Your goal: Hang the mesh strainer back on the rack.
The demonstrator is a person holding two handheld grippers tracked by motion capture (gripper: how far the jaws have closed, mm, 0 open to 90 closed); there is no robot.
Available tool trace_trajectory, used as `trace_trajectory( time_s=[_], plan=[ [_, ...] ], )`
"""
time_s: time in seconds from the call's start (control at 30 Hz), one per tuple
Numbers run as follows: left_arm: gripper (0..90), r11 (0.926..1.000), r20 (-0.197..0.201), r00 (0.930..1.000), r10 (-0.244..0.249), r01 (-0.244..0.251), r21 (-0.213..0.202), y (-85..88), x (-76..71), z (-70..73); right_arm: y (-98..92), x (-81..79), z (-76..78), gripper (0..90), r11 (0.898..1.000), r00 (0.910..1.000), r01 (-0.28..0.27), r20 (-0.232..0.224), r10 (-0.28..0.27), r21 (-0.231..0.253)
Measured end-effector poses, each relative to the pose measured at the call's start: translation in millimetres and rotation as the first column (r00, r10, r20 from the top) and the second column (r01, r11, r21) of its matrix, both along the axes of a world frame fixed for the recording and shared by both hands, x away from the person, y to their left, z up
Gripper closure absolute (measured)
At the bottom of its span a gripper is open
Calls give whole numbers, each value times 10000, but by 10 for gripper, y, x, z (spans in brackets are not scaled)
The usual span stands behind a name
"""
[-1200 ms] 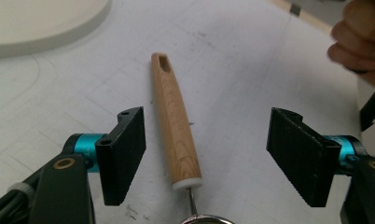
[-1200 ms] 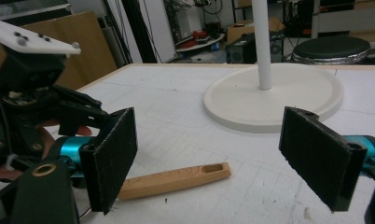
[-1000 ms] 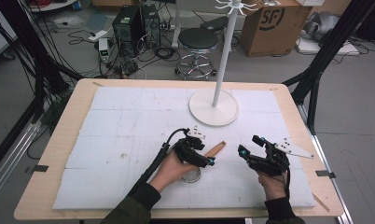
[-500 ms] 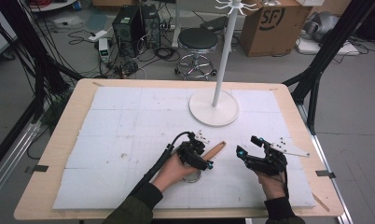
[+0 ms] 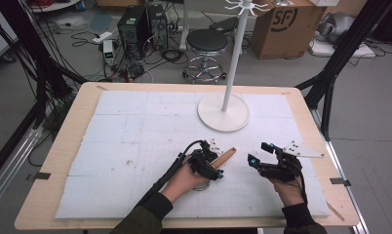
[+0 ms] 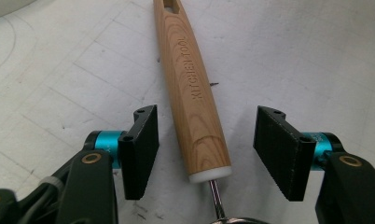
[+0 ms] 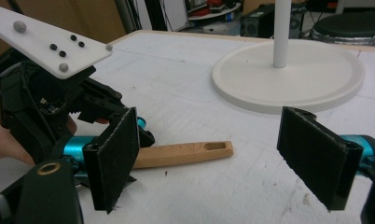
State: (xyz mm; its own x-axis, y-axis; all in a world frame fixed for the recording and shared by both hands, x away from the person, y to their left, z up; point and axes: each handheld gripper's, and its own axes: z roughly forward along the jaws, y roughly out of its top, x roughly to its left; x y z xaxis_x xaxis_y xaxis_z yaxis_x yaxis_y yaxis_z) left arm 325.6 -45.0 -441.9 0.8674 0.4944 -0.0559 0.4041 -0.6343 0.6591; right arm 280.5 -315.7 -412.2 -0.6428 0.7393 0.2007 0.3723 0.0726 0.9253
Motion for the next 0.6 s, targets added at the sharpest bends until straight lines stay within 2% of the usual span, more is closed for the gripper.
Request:
trace_trajectory(
  time_s=[0.13,0.3,0.4,0.47,0.6],
  plan=[
    [463,9998,250,9997,46,-50,187,-9,-13,3,-28,-2,16,200,9999,9999,129,-55,-128,96],
    [472,9991,524,9986,51,-73,410,-39,-47,5,-43,1,21,200,9995,9997,225,-38,-224,233],
    [535,9979,666,9977,-146,103,638,-73,-83,24,-36,1,17,200,9995,9997,241,-51,-240,210],
    [629,9971,687,9971,-325,276,710,-95,-111,32,-43,-3,19,200,9993,9996,285,-82,-283,245],
    [653,9977,452,9988,-190,161,652,-94,-94,38,-58,-15,28,201,9988,9994,343,-46,-341,340]
  ],
)
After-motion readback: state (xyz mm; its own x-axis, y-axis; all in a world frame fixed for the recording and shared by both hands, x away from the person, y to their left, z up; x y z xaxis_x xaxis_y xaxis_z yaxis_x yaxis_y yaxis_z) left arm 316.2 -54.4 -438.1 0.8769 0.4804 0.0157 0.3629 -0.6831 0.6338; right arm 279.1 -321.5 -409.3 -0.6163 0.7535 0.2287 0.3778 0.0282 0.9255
